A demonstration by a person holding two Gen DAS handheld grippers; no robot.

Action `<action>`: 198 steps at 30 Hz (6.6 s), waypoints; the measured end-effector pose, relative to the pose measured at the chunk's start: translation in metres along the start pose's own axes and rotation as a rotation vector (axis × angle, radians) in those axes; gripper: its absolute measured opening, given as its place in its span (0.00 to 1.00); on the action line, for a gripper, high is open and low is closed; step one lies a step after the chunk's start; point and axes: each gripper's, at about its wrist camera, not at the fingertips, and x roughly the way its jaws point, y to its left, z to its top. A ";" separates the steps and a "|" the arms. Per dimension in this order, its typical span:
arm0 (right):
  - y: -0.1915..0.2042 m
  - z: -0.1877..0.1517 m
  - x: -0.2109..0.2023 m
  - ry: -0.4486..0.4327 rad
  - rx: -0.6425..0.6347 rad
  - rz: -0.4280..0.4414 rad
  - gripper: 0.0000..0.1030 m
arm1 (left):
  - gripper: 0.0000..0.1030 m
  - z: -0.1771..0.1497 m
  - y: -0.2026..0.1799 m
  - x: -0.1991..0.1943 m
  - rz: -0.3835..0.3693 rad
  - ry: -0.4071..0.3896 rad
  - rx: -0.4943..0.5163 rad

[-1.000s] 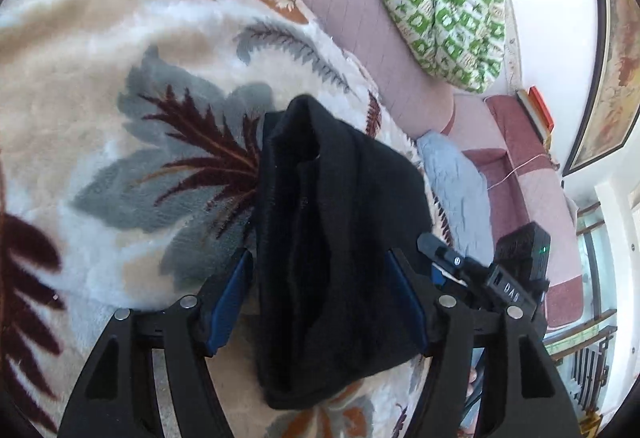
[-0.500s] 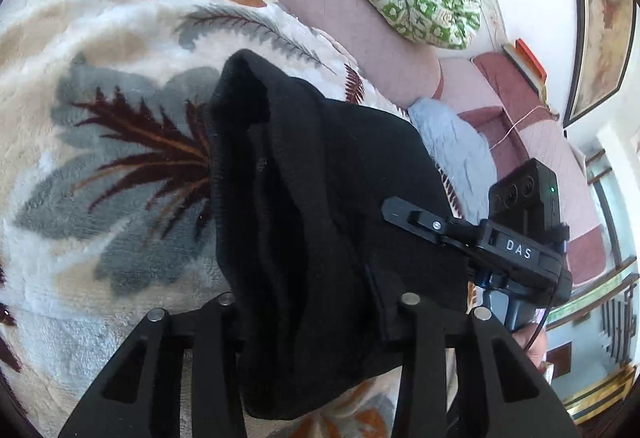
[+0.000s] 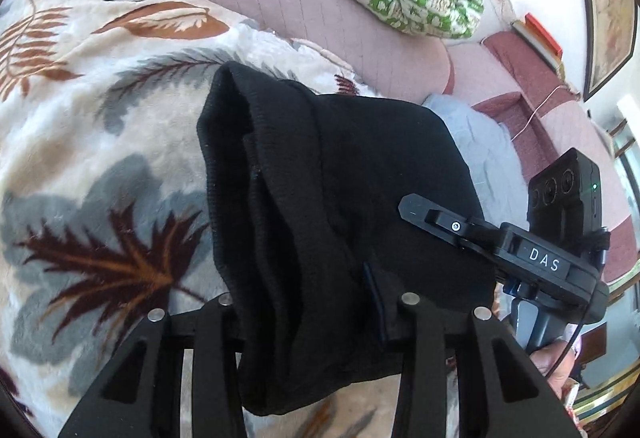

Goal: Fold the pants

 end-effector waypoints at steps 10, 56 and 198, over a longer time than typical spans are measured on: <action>-0.042 -0.005 -0.003 -0.005 0.056 -0.060 0.56 | 0.51 -0.013 0.006 -0.016 0.054 0.032 -0.022; 0.005 -0.191 -0.115 -0.274 -0.118 -0.331 0.74 | 0.99 -0.178 -0.106 -0.141 0.635 -0.492 0.201; 0.018 -0.211 -0.083 -0.277 -0.268 -0.543 0.86 | 1.00 -0.190 -0.096 -0.073 0.671 -0.180 0.192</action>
